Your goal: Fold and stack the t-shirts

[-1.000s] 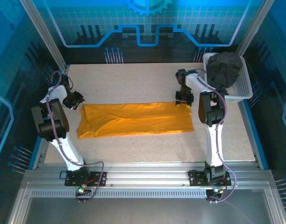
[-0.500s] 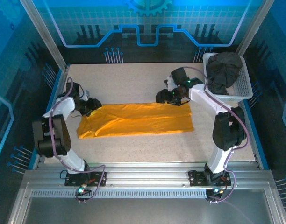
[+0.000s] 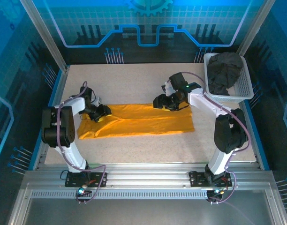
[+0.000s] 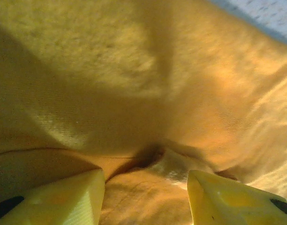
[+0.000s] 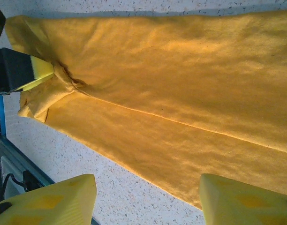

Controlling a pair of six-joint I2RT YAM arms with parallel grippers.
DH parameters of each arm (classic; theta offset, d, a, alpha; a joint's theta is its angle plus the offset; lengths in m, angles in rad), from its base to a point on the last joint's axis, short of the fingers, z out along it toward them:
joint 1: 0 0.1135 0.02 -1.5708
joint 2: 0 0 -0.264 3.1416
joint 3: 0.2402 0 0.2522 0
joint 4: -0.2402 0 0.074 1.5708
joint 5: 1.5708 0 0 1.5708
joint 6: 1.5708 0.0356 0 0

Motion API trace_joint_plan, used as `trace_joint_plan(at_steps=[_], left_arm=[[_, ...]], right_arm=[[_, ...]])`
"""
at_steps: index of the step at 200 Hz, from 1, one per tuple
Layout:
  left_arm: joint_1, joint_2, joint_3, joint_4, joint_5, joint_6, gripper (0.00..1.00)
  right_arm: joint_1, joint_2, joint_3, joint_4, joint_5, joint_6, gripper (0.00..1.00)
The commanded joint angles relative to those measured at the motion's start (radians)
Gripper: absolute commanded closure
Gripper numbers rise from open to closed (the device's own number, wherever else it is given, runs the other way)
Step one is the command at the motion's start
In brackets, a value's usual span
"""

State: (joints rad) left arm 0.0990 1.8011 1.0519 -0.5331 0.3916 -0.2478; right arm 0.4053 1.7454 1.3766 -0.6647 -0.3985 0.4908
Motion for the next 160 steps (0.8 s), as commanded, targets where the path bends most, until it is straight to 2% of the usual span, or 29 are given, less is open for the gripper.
trace_joint_plan(at_steps=[1,49,78,125,160], left_arm=[[-0.020,-0.010,-0.030,0.005,-0.078,0.042,0.47],[-0.053,-0.032,-0.057,0.019,-0.049,0.047,0.46],[-0.083,-0.088,-0.078,0.021,-0.046,0.033,0.49],[-0.088,-0.188,-0.129,0.021,-0.008,0.002,0.70],[-0.101,-0.240,-0.140,0.014,0.077,-0.033,0.84]], right_arm=[[0.010,-0.038,-0.017,0.002,-0.023,0.006,0.40],[0.012,-0.039,-0.029,0.005,-0.029,0.005,0.40],[0.013,-0.031,-0.021,0.005,-0.033,0.006,0.40],[0.018,-0.023,-0.021,0.013,-0.034,0.014,0.40],[0.020,-0.015,-0.028,0.025,-0.034,0.019,0.41]])
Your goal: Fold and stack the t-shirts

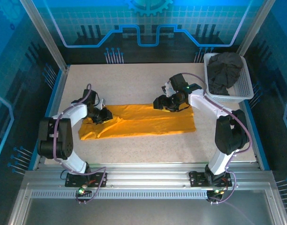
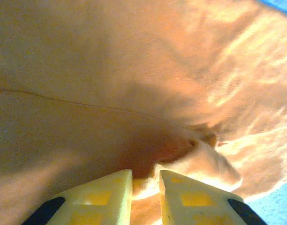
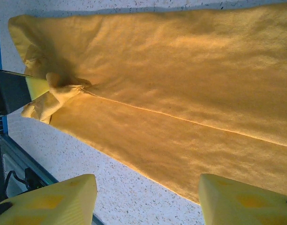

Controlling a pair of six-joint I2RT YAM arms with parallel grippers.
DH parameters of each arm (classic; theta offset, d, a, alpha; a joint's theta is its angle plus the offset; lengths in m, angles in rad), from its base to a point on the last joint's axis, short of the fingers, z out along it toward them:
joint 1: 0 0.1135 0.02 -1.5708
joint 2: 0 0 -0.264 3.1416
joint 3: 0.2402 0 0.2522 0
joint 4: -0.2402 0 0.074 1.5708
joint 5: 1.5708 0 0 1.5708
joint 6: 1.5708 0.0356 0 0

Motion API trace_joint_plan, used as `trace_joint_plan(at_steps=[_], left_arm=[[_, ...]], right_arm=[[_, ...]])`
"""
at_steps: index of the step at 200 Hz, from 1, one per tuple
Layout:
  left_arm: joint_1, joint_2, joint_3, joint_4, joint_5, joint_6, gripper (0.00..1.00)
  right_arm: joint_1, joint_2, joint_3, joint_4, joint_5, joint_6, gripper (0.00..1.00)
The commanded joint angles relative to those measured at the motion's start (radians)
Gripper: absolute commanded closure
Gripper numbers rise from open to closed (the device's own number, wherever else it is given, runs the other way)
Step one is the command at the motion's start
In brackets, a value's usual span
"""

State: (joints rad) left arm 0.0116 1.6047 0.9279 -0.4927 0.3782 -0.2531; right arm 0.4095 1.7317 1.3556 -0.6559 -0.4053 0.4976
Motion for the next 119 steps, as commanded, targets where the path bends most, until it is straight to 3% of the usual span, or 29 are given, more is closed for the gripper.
trace_joint_plan(at_steps=[1,29,67,76,92,106,119], left_arm=[[-0.014,-0.043,-0.017,-0.027,0.094,-0.027,0.85],[-0.029,-0.057,-0.018,-0.051,0.143,-0.041,0.91],[-0.045,-0.087,-0.024,-0.115,0.133,-0.048,0.90],[-0.045,-0.110,-0.026,-0.122,0.090,-0.049,0.84],[-0.037,-0.137,-0.013,-0.132,-0.023,-0.048,0.58],[-0.022,-0.117,0.008,-0.117,-0.057,-0.036,0.48],[-0.016,-0.071,0.032,-0.089,-0.050,-0.017,0.44]], right_arm=[[0.015,-0.001,-0.007,0.016,-0.027,0.012,0.41],[0.015,0.003,-0.007,0.022,-0.028,0.015,0.41],[0.015,0.003,-0.011,0.021,-0.029,0.010,0.41],[0.015,0.001,-0.013,0.022,-0.030,0.010,0.41],[0.015,-0.004,-0.021,0.024,-0.033,0.008,0.41],[0.015,-0.006,-0.028,0.025,-0.038,0.004,0.41],[0.015,-0.010,-0.035,0.026,-0.038,0.002,0.41]])
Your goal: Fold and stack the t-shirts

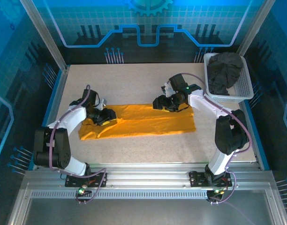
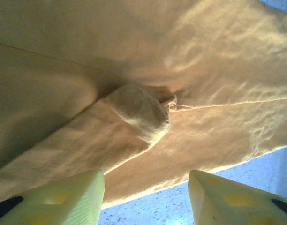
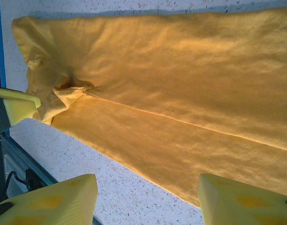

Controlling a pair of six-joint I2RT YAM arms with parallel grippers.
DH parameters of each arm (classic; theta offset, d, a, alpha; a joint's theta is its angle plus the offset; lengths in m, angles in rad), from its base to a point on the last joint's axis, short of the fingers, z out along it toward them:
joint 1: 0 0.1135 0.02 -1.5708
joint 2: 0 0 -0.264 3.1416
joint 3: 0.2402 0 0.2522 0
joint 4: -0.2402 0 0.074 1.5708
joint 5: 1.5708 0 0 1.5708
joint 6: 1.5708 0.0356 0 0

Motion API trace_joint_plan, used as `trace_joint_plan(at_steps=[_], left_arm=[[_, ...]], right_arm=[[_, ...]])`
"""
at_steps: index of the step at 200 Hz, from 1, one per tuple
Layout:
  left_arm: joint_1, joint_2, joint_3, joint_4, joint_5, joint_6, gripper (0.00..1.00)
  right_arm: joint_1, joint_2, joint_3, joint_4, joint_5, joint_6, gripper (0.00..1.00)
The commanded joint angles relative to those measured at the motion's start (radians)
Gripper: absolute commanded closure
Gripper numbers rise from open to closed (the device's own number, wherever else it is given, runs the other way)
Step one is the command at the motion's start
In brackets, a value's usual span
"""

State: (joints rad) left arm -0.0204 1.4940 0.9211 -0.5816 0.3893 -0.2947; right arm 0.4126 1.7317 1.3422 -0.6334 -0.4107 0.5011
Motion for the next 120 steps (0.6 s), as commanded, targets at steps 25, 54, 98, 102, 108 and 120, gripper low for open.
trace_joint_plan(at_steps=[25,54,98,102,108,120], left_arm=[[0.014,0.148,0.103,0.033,-0.030,0.040,0.42],[0.004,0.243,0.150,0.061,-0.030,0.054,0.43],[-0.037,0.253,0.122,0.058,0.009,0.043,0.57],[-0.040,0.241,0.108,0.064,0.014,0.034,0.58],[-0.044,0.225,0.086,0.075,0.025,0.017,0.60],[-0.057,0.192,0.043,0.090,0.041,-0.014,0.62]], right_arm=[[0.012,-0.017,-0.026,-0.006,-0.033,-0.004,0.41],[0.010,-0.032,-0.031,-0.019,-0.027,-0.007,0.41],[0.002,-0.051,-0.050,-0.016,-0.024,-0.007,0.41],[0.000,-0.051,-0.052,-0.014,-0.025,-0.006,0.41],[-0.001,-0.051,-0.055,-0.011,-0.026,-0.005,0.41],[-0.003,-0.050,-0.058,-0.004,-0.029,-0.003,0.41]])
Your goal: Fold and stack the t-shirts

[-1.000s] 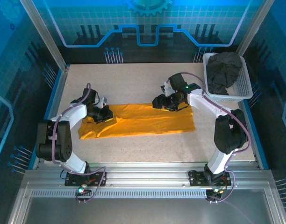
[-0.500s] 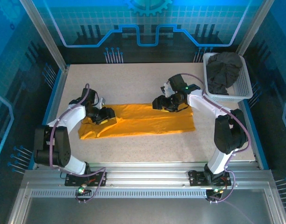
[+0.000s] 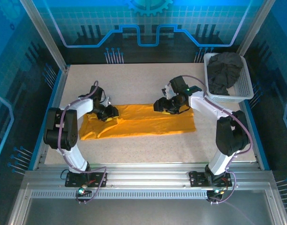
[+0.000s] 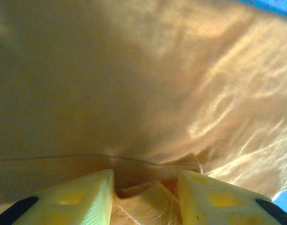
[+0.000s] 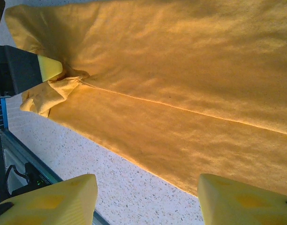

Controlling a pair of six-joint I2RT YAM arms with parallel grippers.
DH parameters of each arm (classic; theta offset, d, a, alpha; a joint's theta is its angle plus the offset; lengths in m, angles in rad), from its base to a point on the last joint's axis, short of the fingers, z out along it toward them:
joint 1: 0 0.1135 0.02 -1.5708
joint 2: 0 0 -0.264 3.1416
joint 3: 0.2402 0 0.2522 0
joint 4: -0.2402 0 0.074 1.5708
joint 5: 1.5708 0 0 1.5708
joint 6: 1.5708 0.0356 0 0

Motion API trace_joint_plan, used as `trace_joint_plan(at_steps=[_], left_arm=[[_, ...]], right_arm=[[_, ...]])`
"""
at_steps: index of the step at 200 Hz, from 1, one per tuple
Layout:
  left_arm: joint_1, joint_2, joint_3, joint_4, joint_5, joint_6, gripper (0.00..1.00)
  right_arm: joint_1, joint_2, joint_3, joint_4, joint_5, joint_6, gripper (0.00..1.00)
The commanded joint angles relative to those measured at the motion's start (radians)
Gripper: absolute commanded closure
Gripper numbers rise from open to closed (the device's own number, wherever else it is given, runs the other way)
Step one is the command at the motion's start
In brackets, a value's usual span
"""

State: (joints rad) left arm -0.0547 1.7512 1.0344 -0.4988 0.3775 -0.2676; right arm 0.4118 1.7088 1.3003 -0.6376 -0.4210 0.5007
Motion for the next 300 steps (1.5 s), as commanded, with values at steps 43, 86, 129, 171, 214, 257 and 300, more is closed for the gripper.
trace_joint_plan(at_steps=[43,86,129,171,214,257,300], left_arm=[[-0.090,-0.165,-0.202,0.053,0.093,-0.190,0.65],[-0.196,-0.228,-0.260,0.112,0.106,-0.390,0.65],[-0.178,-0.369,-0.215,0.002,0.041,-0.440,0.62],[0.004,-0.491,-0.175,-0.135,-0.212,-0.427,0.49],[0.128,-0.373,-0.155,-0.039,-0.220,-0.369,0.50],[0.120,-0.217,-0.178,-0.018,-0.138,-0.335,0.58],[0.034,-0.328,-0.330,-0.063,-0.118,-0.381,0.60]], right_arm=[[-0.006,-0.014,-0.015,0.025,-0.028,0.006,0.41],[-0.008,-0.009,-0.027,0.039,-0.035,0.004,0.41],[-0.021,-0.033,-0.067,0.050,-0.036,0.002,0.41],[-0.026,-0.046,-0.094,0.059,-0.044,0.010,0.41],[-0.026,-0.048,-0.095,0.061,-0.051,0.016,0.42],[-0.025,-0.047,-0.095,0.057,-0.055,0.015,0.42],[-0.020,-0.034,-0.080,0.077,-0.079,0.026,0.42]])
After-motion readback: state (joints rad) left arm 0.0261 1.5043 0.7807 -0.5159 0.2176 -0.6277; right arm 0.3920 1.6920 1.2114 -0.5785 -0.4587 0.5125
